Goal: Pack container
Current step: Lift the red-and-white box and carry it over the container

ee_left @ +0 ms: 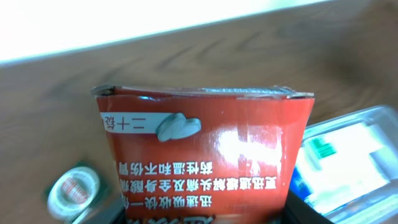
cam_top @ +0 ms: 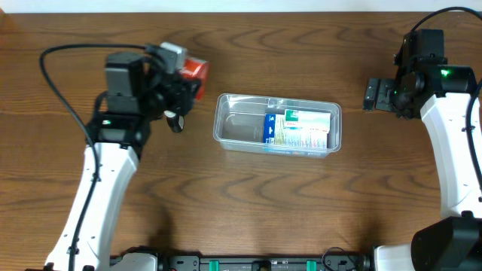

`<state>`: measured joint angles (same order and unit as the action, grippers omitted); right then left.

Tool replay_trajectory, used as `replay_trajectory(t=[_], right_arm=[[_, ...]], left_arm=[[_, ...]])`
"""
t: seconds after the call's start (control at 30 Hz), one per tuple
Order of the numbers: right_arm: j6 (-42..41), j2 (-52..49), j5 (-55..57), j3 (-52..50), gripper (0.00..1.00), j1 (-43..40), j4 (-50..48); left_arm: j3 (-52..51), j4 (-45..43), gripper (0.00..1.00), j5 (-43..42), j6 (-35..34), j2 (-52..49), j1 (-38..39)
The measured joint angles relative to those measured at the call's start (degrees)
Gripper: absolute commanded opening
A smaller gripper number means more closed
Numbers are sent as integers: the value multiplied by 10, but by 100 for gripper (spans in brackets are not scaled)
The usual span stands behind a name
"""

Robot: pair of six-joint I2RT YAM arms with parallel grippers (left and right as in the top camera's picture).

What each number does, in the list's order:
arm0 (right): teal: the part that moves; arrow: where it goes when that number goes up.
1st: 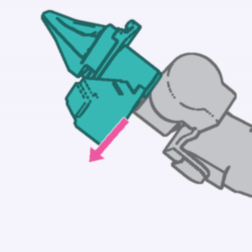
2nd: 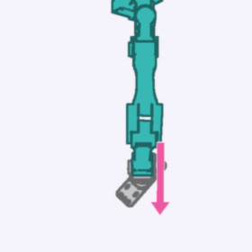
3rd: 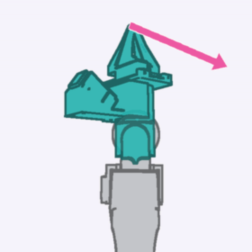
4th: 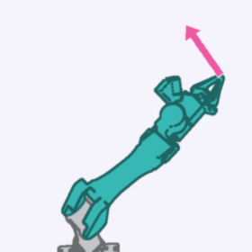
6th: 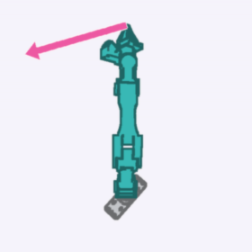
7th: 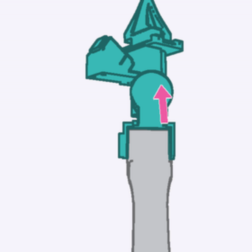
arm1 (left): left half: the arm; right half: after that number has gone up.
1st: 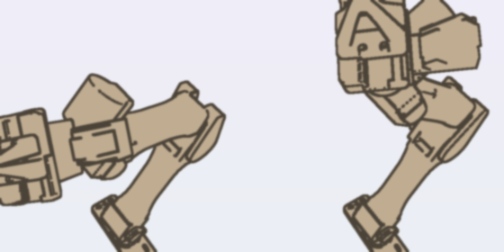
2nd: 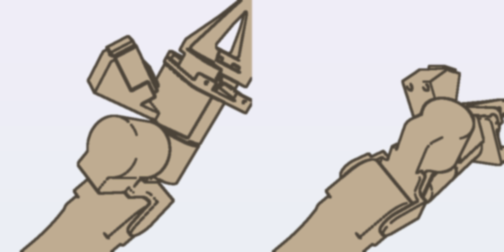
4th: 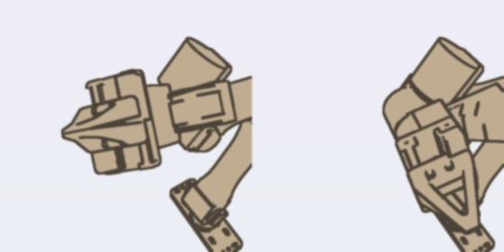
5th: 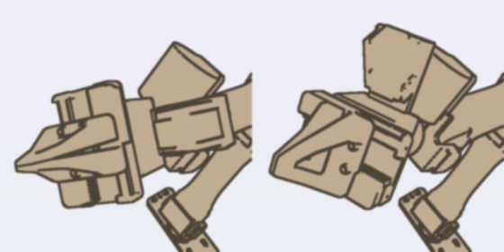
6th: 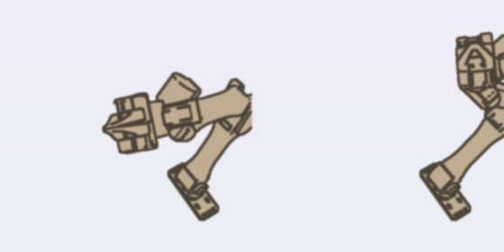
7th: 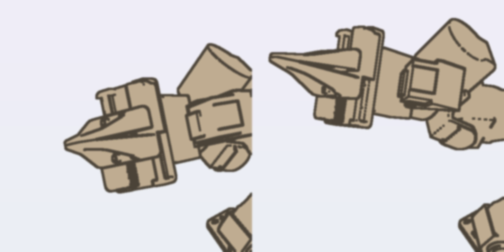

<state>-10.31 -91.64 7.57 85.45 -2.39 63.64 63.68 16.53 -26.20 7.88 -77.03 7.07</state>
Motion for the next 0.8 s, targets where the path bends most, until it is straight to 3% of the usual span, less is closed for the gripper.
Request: replay_trajectory(t=[0.33, 0.8], right_arm=[[0, 0, 0, 0, 99, 0, 0], [0, 0, 0, 0, 99, 0, 0]], left_arm=[[0, -108, 48, 56, -92, -35, 141], [0, -114, 44, 181, -158, -147, 219]])
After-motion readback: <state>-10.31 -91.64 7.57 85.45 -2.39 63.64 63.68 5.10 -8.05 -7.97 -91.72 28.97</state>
